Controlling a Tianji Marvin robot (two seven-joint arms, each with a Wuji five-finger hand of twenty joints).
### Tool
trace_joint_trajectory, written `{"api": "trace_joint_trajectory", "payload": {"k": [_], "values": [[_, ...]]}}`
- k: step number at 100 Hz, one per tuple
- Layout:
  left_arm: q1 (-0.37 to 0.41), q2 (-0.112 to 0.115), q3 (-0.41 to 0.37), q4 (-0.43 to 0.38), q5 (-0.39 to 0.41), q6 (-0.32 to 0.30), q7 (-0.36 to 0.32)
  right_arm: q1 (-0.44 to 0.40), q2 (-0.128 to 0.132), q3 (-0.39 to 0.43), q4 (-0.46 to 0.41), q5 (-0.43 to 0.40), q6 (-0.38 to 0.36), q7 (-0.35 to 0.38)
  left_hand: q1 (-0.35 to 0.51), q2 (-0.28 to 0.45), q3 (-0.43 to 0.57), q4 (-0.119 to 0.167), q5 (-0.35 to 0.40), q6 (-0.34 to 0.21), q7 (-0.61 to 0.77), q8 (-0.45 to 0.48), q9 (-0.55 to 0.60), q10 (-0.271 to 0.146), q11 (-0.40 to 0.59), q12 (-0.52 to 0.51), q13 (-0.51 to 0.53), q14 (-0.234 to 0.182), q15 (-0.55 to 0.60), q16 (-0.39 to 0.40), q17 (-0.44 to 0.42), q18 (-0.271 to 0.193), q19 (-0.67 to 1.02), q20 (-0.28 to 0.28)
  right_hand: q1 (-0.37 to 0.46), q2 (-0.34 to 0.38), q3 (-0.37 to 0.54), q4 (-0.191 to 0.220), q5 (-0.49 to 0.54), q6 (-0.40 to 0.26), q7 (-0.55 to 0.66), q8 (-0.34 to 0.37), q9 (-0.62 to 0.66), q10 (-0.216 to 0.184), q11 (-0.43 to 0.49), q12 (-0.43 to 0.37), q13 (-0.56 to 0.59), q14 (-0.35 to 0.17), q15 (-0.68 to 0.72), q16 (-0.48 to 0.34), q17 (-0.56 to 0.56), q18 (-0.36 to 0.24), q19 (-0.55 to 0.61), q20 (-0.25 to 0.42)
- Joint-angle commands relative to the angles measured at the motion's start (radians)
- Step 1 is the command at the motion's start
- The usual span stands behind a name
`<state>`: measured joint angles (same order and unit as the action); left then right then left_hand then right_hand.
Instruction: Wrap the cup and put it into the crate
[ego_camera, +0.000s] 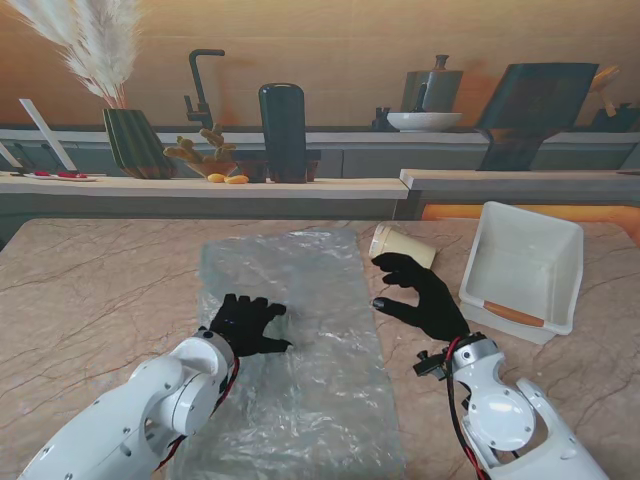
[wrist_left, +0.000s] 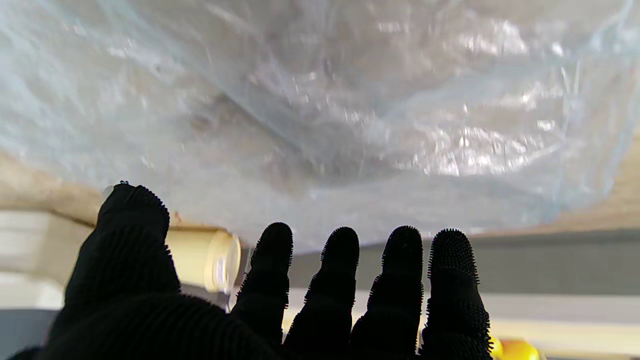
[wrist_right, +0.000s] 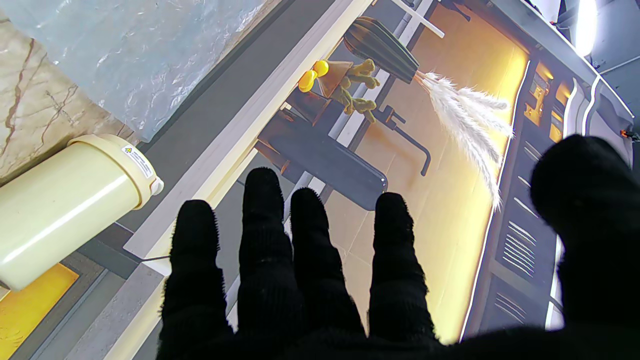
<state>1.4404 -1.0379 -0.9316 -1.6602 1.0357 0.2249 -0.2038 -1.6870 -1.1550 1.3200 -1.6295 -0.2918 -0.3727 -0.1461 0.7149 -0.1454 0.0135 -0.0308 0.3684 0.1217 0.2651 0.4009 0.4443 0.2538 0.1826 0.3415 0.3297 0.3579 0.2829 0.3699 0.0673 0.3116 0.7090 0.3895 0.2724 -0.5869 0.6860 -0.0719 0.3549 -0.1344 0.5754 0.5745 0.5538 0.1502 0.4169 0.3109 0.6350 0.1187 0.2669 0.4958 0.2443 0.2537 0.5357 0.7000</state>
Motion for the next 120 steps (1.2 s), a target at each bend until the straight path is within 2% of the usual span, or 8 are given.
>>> {"api": "trace_joint_trajectory", "payload": {"k": [1, 14, 28, 48, 70, 73, 80, 120], "values": [[0.025, -0.006, -0.016, -0.019, 0.014, -0.013, 0.015, 0.000, -0.003, -0.004, 0.000, 0.001, -0.002, 0.002, 0.009, 0.024, -0.023, 0.015, 0.004, -0.018, -0.006, -0.003, -0.023, -0.005, 0.003, -0.008, -0.015, -0.020, -0.011, -0.010, -0.009, 0.023, -0.007, 0.011, -0.050, 0.018, 0.000, 0.030, 0.009, -0.019, -0.011, 0.007, 0.018, -0.011, -0.019, 0.011, 0.015, -0.009, 0.010, 0.011, 0.007, 0.008, 0.027, 0.024], [0.077, -0.025, -0.090, -0.010, -0.002, -0.093, 0.184, 0.012, -0.001, -0.010, 0.008, -0.006, -0.003, 0.009, 0.013, 0.008, -0.020, 0.015, 0.008, -0.023, -0.001, -0.003, -0.018, -0.009, 0.008, -0.008, -0.002, -0.031, -0.010, -0.008, -0.008, 0.023, -0.013, 0.010, -0.046, 0.012, 0.000, 0.030, 0.006, -0.017, -0.012, 0.007, 0.018, -0.012, -0.019, 0.011, 0.015, -0.010, 0.010, 0.011, 0.008, 0.008, 0.027, 0.024], [0.103, -0.058, -0.157, 0.052, -0.135, -0.240, 0.377, 0.038, 0.004, -0.024, 0.025, -0.012, 0.001, 0.030, 0.030, -0.023, -0.008, 0.016, 0.020, -0.023, 0.027, 0.002, -0.006, -0.009, 0.024, -0.005, 0.012, -0.035, -0.001, 0.000, 0.001, 0.013, -0.029, 0.000, -0.044, 0.011, 0.001, 0.030, 0.002, -0.019, -0.013, 0.007, 0.016, -0.015, -0.018, 0.012, 0.013, -0.013, 0.009, 0.010, 0.007, 0.007, 0.027, 0.023], [0.151, -0.106, -0.241, 0.092, -0.403, -0.454, 0.471, 0.094, 0.009, -0.053, 0.058, -0.023, 0.037, 0.060, 0.046, -0.058, 0.019, 0.017, 0.033, -0.030, 0.069, 0.005, 0.010, -0.014, 0.044, -0.001, 0.021, -0.048, 0.002, 0.003, 0.008, 0.005, -0.046, -0.015, -0.032, 0.000, 0.002, 0.030, -0.002, -0.021, -0.013, 0.006, 0.014, -0.014, -0.018, 0.011, 0.011, -0.012, 0.008, 0.010, 0.005, 0.006, 0.025, 0.023], [0.204, -0.122, -0.290, 0.070, -0.597, -0.554, 0.429, 0.183, 0.028, -0.075, 0.085, -0.112, 0.093, 0.117, 0.024, -0.085, 0.042, 0.013, 0.042, -0.033, 0.081, -0.006, 0.028, -0.015, 0.040, -0.007, 0.040, -0.045, 0.002, 0.005, 0.021, 0.002, -0.050, -0.020, 0.006, -0.013, -0.001, 0.033, -0.022, -0.019, -0.017, 0.002, 0.002, -0.013, -0.011, 0.014, 0.002, -0.010, 0.002, 0.005, 0.010, -0.003, 0.023, 0.019], [0.212, -0.123, -0.294, 0.064, -0.621, -0.558, 0.418, 0.198, 0.031, -0.077, 0.090, -0.124, 0.099, 0.128, -0.054, -0.124, 0.196, -0.003, 0.045, -0.033, 0.091, -0.034, 0.037, -0.012, 0.032, -0.009, 0.049, -0.041, -0.003, 0.012, 0.025, 0.005, -0.050, -0.025, 0.009, -0.012, -0.002, 0.033, -0.025, -0.019, -0.017, 0.002, -0.002, -0.012, -0.010, 0.014, 0.000, -0.011, 0.001, 0.003, 0.010, -0.004, 0.022, 0.018], [0.226, -0.120, -0.302, 0.044, -0.664, -0.549, 0.380, 0.233, 0.037, -0.086, 0.104, -0.152, 0.113, 0.147, -0.064, -0.129, 0.220, -0.005, 0.036, -0.035, 0.082, -0.041, 0.039, -0.010, 0.027, -0.012, 0.057, -0.038, -0.003, 0.011, 0.027, 0.005, -0.052, -0.027, 0.017, -0.007, -0.005, 0.035, -0.025, -0.019, -0.015, 0.001, -0.004, -0.011, -0.004, 0.015, 0.003, -0.013, 0.003, 0.002, 0.013, -0.003, 0.022, 0.017], [0.216, -0.114, -0.288, 0.031, -0.663, -0.521, 0.349, 0.489, 0.056, -0.198, 0.273, -0.321, 0.245, 0.211, -0.065, -0.126, 0.205, -0.006, 0.040, -0.032, 0.065, -0.037, 0.043, -0.010, 0.018, -0.011, 0.058, -0.038, -0.004, 0.013, 0.031, -0.001, -0.062, -0.027, 0.061, -0.032, -0.012, 0.047, -0.070, -0.011, -0.001, -0.009, -0.110, 0.003, 0.028, 0.000, -0.065, -0.002, -0.007, -0.030, 0.022, 0.004, 0.026, 0.000]]}}
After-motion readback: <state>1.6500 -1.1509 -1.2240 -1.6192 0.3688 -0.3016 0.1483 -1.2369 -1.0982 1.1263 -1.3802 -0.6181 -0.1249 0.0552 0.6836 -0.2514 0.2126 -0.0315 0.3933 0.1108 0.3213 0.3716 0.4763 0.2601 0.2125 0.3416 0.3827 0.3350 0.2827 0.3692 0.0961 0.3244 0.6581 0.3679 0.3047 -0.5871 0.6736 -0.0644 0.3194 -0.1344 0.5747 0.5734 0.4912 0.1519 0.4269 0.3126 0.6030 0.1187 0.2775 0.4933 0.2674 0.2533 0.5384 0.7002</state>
